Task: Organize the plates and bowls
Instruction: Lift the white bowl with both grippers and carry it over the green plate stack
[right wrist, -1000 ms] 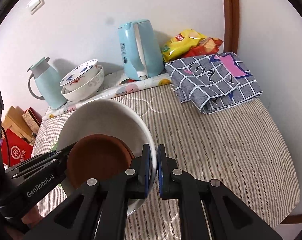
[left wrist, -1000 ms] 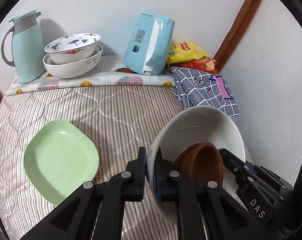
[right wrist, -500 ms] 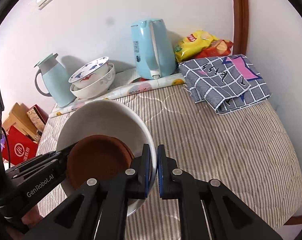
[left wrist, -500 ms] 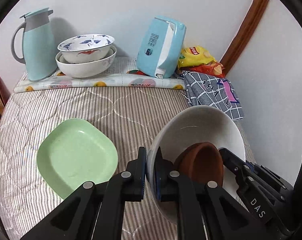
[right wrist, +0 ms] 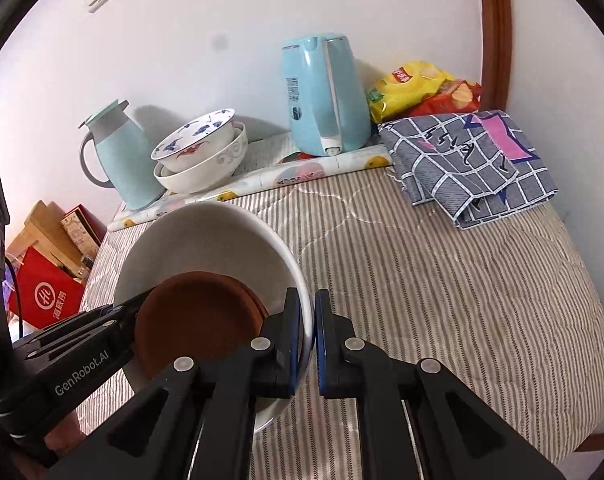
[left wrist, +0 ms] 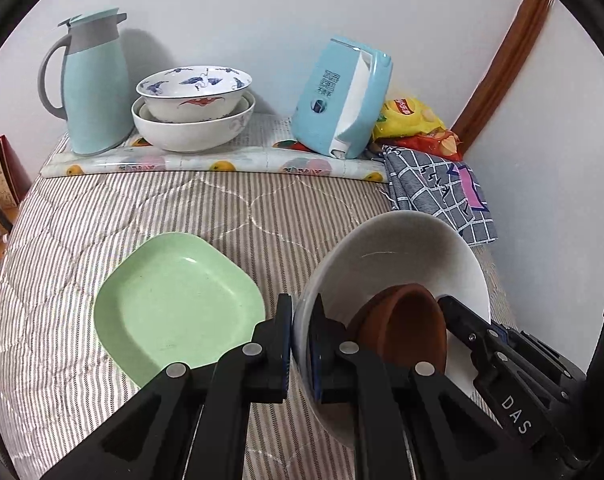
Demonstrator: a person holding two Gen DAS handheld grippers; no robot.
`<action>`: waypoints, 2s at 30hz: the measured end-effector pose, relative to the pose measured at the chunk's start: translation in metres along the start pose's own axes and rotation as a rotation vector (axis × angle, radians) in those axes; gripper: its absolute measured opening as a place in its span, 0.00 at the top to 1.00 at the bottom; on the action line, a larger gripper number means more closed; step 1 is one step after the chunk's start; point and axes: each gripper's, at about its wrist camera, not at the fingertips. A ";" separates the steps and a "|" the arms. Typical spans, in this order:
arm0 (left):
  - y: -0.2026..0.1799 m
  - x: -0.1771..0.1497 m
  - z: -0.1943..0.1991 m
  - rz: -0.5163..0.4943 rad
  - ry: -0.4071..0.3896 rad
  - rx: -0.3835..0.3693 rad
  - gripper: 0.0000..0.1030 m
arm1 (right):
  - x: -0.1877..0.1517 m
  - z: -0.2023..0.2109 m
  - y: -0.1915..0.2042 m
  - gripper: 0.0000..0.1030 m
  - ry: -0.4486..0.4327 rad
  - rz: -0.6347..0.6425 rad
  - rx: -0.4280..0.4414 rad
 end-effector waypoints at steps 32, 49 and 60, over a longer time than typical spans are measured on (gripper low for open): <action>0.044 0.009 0.000 0.061 -0.005 0.046 0.92 | 0.006 -0.025 0.038 0.93 0.025 0.055 0.049; 0.073 0.013 -0.009 0.103 0.005 0.059 0.92 | 0.009 -0.046 0.064 0.93 0.054 0.085 0.060; 0.091 0.016 -0.016 0.130 0.014 0.069 0.92 | 0.012 -0.062 0.078 0.93 0.074 0.103 0.070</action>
Point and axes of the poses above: each gripper's, at about its wrist camera, not at the fingertips, and z roughly against the way its jaws point, y to its left, x to its top, and after that the axes turned 2 degrees about z, right-handed
